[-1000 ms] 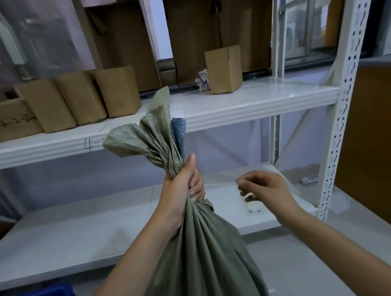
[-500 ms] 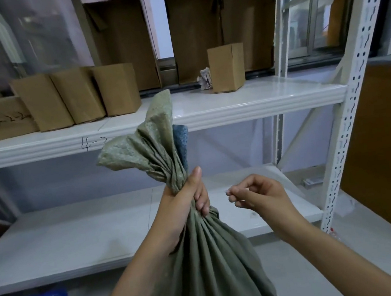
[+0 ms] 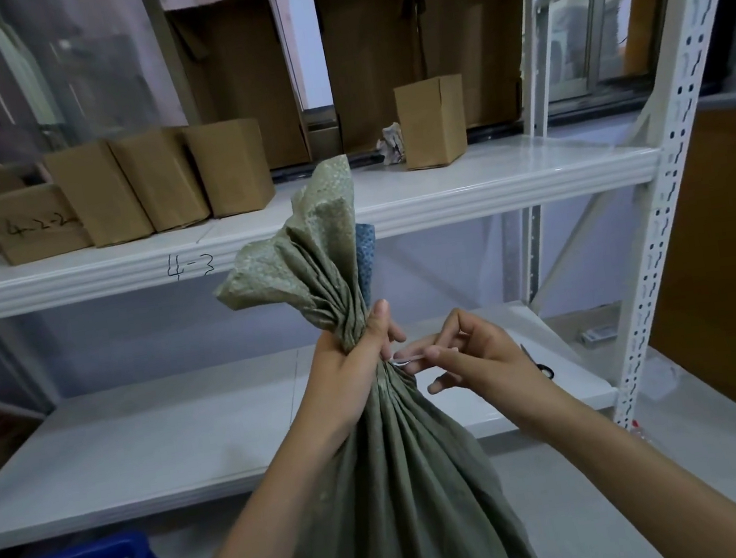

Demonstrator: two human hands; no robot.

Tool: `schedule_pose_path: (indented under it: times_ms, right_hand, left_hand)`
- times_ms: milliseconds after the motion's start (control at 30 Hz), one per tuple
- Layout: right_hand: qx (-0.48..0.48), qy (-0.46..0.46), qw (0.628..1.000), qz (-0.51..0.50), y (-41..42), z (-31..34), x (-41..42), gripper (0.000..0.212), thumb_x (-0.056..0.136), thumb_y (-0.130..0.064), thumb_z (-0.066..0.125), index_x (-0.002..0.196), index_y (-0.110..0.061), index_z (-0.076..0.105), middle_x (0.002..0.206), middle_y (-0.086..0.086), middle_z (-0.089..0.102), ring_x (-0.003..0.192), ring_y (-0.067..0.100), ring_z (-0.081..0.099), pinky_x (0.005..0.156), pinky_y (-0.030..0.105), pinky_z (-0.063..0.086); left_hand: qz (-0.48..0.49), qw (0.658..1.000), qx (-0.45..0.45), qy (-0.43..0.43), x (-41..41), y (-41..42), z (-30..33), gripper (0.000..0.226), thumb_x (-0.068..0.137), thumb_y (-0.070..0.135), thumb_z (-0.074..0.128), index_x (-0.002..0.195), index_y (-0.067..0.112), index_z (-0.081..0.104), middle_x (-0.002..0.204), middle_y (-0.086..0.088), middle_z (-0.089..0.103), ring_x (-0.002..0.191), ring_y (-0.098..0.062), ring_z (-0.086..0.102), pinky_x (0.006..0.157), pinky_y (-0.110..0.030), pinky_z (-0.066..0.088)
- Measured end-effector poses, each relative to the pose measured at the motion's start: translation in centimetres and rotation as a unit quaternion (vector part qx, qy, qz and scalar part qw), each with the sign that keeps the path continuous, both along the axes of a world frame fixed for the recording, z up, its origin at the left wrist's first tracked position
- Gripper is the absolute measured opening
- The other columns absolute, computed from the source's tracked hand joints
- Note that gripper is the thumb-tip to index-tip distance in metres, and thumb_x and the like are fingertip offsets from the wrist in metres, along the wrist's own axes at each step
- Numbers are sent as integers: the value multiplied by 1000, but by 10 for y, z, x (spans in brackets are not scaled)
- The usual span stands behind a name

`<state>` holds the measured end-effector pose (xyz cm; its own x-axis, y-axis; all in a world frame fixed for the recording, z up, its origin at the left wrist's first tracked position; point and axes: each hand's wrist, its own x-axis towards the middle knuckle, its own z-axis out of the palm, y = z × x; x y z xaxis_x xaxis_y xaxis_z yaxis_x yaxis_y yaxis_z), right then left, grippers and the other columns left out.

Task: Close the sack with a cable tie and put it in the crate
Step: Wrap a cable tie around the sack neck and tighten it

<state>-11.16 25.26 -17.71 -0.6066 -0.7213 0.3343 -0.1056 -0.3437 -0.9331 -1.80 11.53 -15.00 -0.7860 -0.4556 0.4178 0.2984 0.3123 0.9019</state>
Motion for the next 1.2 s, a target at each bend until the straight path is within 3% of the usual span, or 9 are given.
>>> schedule_pose_path:
  times_ms: [133, 333, 500, 700, 767, 867, 967, 1067, 1200]
  right_hand:
    - [-17, -29, 999, -15, 0, -1, 1, 16, 94, 1, 51, 82, -7, 44, 97, 24, 73, 85, 27, 70, 64, 28, 57]
    - [-22, -40, 998, -37, -2, -2, 1, 12, 91, 2, 55, 83, -4, 49, 84, 12, 73, 75, 20, 70, 62, 27, 56]
    - [-16, -27, 998, -55, -2, -1, 1, 11, 87, 4, 61, 81, -3, 55, 78, 9, 67, 70, 18, 66, 61, 27, 55]
    - [24, 109, 991, -78, -1, -2, 0, 4, 83, 3, 68, 84, 3, 65, 75, 0, 65, 66, 16, 59, 56, 25, 51]
    - [44, 255, 958, -125, 1, -1, -2, 5, 82, -3, 72, 82, -6, 69, 78, -1, 65, 69, 15, 60, 57, 22, 49]
    - [50, 479, 852, -204, 3, 0, -7, 2, 84, -10, 71, 84, -11, 72, 81, -2, 62, 65, 12, 58, 58, 22, 48]
    - [56, 560, 783, -264, 2, -1, -8, 8, 88, -15, 66, 84, -12, 71, 83, -2, 62, 60, 16, 56, 55, 34, 49]
    - [66, 493, 830, -251, 0, -1, -6, 6, 88, -16, 66, 83, -13, 69, 82, -4, 62, 65, 13, 58, 58, 30, 49]
    - [76, 253, 944, -197, -5, -1, 2, 6, 84, -11, 71, 79, -10, 69, 76, -6, 67, 66, 8, 59, 54, 29, 50]
  left_hand:
    - [-4, 1000, -15, -25, 0, -3, 0, 50, 88, 53, 49, 47, 26, 56, 87, -22, 66, 77, -20, 62, 77, -24, 44]
    - [13, 998, -27, -57, -1, -8, 0, 52, 86, 57, 49, 51, 19, 53, 75, -7, 68, 72, -16, 62, 78, -31, 46]
    - [24, 998, -28, -59, -4, -8, -1, 52, 81, 61, 49, 47, 22, 54, 70, -6, 66, 71, -17, 62, 84, -38, 47]
    - [23, 997, -27, -61, -2, -9, -1, 51, 85, 57, 50, 49, 22, 54, 70, -5, 66, 69, -16, 60, 79, -34, 47]
    - [23, 998, -22, -62, -3, -10, -1, 52, 86, 57, 50, 49, 21, 53, 70, -6, 66, 68, -17, 61, 79, -35, 47]
    - [28, 997, -21, -67, -3, -10, -2, 52, 87, 57, 51, 48, 23, 52, 70, -4, 66, 70, -17, 62, 82, -37, 48]
    - [33, 997, -19, -68, -4, -8, -1, 50, 88, 53, 51, 49, 22, 51, 70, -2, 68, 72, -17, 63, 84, -36, 48]
    - [35, 998, -13, -54, -5, -7, 0, 51, 89, 48, 52, 52, 13, 49, 71, -3, 69, 73, -17, 65, 82, -33, 48]
    - [37, 997, -26, -55, -5, -7, -1, 50, 90, 50, 51, 49, 21, 52, 69, -3, 67, 70, -17, 63, 82, -36, 48]
